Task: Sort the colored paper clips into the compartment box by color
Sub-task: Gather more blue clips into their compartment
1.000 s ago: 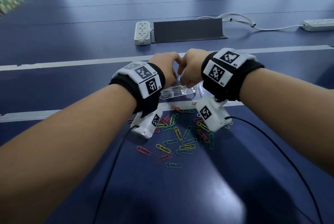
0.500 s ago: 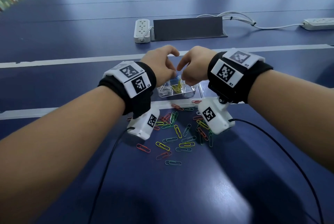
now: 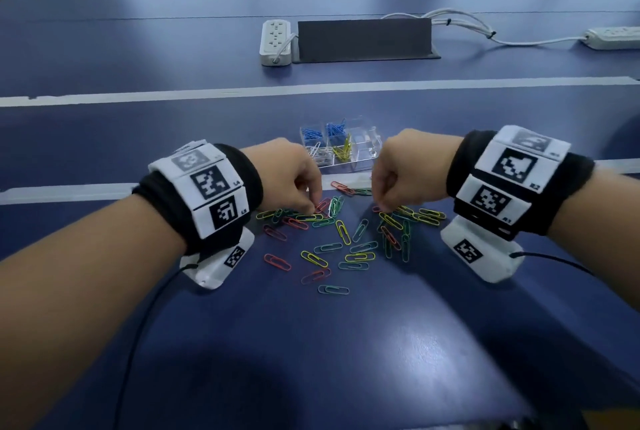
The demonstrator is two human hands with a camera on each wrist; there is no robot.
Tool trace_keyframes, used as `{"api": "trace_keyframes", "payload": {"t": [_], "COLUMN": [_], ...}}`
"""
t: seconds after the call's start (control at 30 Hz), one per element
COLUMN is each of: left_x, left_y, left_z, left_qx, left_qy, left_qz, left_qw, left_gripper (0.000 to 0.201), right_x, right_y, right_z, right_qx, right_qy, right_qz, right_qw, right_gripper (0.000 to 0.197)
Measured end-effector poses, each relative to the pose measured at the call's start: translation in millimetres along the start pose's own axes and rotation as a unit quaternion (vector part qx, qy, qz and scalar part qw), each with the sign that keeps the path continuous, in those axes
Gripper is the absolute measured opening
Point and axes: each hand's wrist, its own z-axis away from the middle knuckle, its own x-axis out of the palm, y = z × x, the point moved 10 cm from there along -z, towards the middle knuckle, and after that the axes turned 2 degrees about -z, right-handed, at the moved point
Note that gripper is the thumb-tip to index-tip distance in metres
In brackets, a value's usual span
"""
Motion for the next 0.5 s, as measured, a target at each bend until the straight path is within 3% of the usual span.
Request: {"api": "trace_keyframes", "payload": {"t": [0.13, 0.33, 0.5], "left_x": [8, 21, 22], "left_y": [15, 46, 51], "left_z": [2, -4, -7], "left_qx": [0.032, 0.086, 0.1], "left_qy": [-0.005, -0.046, -0.052], "left_qz": [-0.001, -0.019, -0.035], "left_qw": [0.999, 0.995, 0.993], "left_gripper": [0.015, 0.029, 0.022], "right_x": [13, 10, -8], "right_y": [3, 1, 15], "right_z": [9, 13, 19], "right_qx": [0.008, 0.014, 0.039], "right_qy": [-0.005, 0.015, 0.055], "right_qz": [0.007, -0.006, -0.075], "right_qw": [1.0, 1.0, 0.995], "right_gripper": [0.014, 0.009, 0.008]}}
